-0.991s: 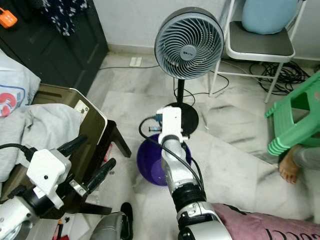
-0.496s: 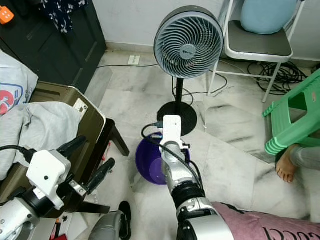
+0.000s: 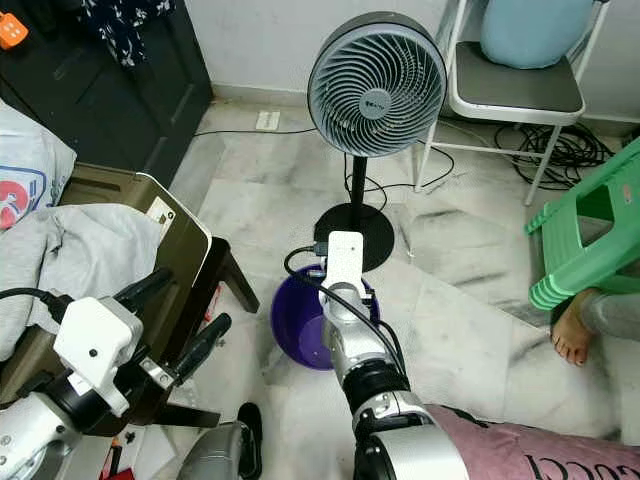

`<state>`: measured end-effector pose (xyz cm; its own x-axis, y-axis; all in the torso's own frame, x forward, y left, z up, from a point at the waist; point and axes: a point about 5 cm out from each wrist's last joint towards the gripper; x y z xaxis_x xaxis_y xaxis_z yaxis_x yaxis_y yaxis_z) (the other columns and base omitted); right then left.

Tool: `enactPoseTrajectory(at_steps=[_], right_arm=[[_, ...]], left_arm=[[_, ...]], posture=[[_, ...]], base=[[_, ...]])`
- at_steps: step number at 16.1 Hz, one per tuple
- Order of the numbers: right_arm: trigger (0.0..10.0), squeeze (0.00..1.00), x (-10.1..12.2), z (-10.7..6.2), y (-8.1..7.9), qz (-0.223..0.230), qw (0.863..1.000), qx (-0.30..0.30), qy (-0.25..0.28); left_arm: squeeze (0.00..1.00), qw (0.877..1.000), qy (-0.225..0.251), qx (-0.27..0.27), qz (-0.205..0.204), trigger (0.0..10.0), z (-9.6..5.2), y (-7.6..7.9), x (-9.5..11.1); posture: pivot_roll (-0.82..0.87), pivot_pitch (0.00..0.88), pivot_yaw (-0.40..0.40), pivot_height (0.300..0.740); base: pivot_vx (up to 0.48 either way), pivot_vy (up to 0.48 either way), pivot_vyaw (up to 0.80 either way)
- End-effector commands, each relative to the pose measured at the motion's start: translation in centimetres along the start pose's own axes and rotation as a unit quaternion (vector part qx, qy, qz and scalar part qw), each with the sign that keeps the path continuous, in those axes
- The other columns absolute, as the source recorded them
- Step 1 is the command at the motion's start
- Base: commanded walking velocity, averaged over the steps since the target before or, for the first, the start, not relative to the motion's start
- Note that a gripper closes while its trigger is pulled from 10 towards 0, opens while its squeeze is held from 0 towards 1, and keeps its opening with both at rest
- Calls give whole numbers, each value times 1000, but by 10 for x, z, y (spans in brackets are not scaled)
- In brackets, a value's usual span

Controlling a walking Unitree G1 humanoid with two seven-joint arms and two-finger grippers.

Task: Clean up the room

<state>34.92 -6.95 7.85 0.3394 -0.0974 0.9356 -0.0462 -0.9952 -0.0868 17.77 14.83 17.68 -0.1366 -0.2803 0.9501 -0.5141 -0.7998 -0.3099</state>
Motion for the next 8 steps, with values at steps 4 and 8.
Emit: enactPoseTrajectory(at_steps=[4,8], right_arm=[[10000,1000,4,-1,-14,9,1000,17,2],[10000,1000,4,0,-15,12,1000,17,2]], left_arm=[[0,1000,-5,8,6,10000,-1,0,-2],[0,1000,-4,9,6,10000,0,-1,-2]], posture=[[265,265,50,740],[265,265,55,740]], base=[[0,0,0],[0,0,0]])
Point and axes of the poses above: a point about 5 cm out from each wrist's last joint towards the gripper, its own z axis pointing out of the wrist towards the gripper, its own x axis along the axis of the wrist's last joint, y = z × x, and after that the axes turned 4 degrees about z, right-handed
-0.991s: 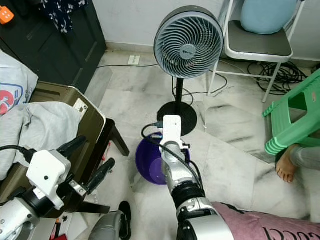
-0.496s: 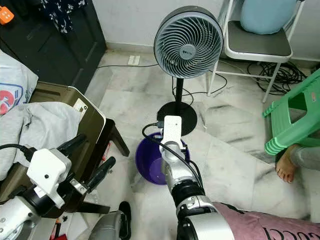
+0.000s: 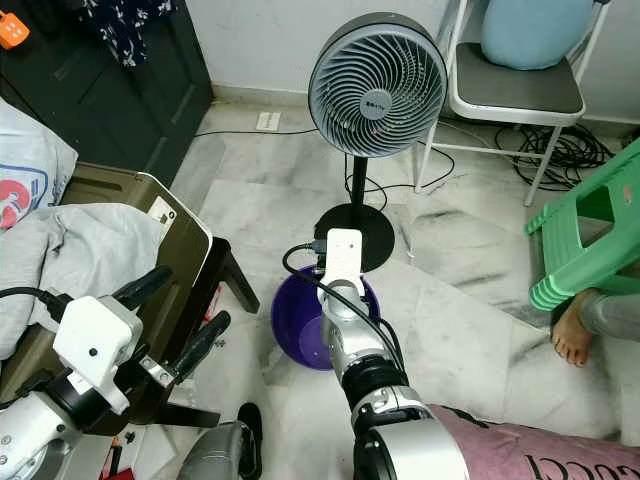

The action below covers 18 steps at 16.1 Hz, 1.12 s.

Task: Clean up the room

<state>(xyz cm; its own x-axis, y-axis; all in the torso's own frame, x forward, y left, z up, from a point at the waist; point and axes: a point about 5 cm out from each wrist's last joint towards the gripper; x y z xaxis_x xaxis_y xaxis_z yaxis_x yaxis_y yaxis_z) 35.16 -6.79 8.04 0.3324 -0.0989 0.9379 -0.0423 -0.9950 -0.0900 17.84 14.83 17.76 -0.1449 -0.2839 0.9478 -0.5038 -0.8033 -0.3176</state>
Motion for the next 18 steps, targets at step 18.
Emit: enactPoseTrajectory(at_steps=[18], right_arm=[[10000,1000,17,3,2,2,999,-34,17]], left_arm=[[0,999,27,-2,19,10000,23,-11,0]], posture=[[217,203,58,740]], base=[[0,0,0]])
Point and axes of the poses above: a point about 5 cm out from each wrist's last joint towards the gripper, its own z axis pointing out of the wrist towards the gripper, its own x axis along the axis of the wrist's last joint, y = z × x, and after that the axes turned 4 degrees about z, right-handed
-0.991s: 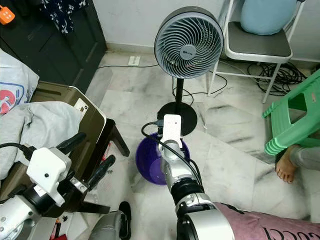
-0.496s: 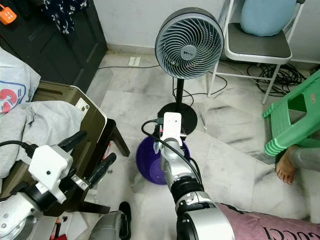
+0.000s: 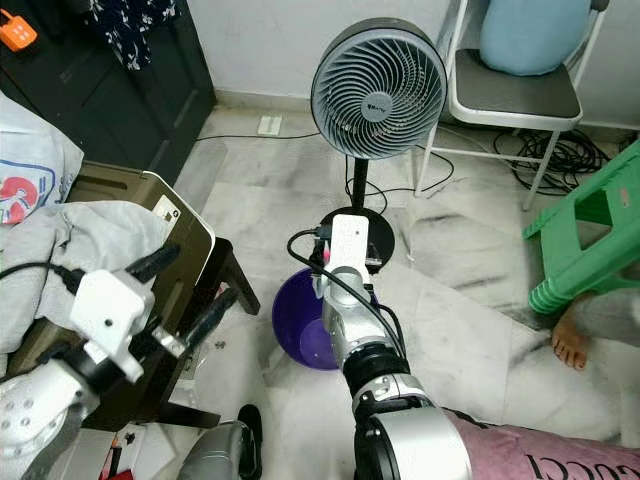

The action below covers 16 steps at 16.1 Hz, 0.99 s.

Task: Clean up the room

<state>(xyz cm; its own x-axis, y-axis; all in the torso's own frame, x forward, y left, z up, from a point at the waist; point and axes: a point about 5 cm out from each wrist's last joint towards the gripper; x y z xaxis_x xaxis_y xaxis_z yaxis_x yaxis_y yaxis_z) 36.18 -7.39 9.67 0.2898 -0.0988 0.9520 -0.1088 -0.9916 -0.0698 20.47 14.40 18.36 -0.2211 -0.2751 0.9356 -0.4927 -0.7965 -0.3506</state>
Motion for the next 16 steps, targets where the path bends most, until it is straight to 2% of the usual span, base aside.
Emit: enactPoseTrajectory(at_steps=[1,6,9,11,14,16], right_arm=[[10000,1000,-2,-2,-2,1,1000,-1,-5],[10000,1000,-2,-3,0,3,1000,-19,-1],[10000,1000,-2,-2,7,12,999,-36,2],[10000,1000,-1,-4,8,15,999,-43,10],[10000,1000,-18,-11,5,15,999,-40,-5],[10000,1000,-20,-12,4,17,999,-42,-9]], left_arm=[[0,1000,-6,-3,4,10000,-1,-1,-4],[0,1000,-2,-2,18,10000,1,-8,-5],[0,1000,4,-24,20,10000,10,-11,-7],[0,999,1,-37,19,10000,6,-10,-7],[0,999,-18,-43,12,10000,-7,-4,-10],[0,998,-32,-46,10,10000,-15,-3,-12]], posture=[[219,194,56,740],[199,193,75,740],[186,207,113,740],[185,221,125,740],[215,257,144,740],[223,271,157,740]], base=[[0,0,0],[0,0,0],[0,0,0],[0,0,0],[0,0,0],[0,0,0]])
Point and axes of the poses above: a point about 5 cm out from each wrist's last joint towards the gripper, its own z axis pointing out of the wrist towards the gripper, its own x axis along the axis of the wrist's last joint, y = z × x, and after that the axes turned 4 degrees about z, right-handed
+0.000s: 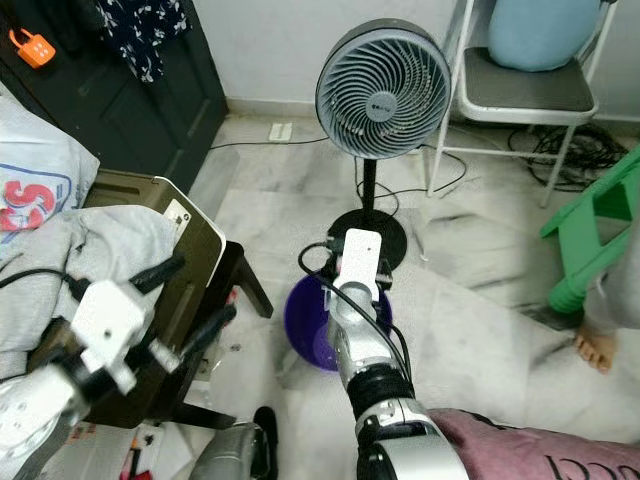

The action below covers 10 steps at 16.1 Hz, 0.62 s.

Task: Clean up the room

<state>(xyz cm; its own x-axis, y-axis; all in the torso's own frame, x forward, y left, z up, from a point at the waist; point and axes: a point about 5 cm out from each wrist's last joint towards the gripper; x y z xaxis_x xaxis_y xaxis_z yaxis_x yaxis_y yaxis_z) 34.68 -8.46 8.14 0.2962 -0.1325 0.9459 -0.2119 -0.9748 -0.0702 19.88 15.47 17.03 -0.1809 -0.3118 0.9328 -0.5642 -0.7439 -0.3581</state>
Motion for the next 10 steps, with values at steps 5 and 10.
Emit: enactPoseTrajectory(at_steps=[5,10], right_arm=[[10000,1000,-3,-2,-4,-9,1000,0,-1],[10000,1000,3,7,2,-37,999,3,9]], left_arm=[[0,1000,-24,-5,3,10000,-14,-3,-1],[0,999,-37,-8,3,10000,-18,-5,-4]], posture=[[245,294,192,740],[253,300,201,740]], base=[[0,0,0],[0,0,0]])
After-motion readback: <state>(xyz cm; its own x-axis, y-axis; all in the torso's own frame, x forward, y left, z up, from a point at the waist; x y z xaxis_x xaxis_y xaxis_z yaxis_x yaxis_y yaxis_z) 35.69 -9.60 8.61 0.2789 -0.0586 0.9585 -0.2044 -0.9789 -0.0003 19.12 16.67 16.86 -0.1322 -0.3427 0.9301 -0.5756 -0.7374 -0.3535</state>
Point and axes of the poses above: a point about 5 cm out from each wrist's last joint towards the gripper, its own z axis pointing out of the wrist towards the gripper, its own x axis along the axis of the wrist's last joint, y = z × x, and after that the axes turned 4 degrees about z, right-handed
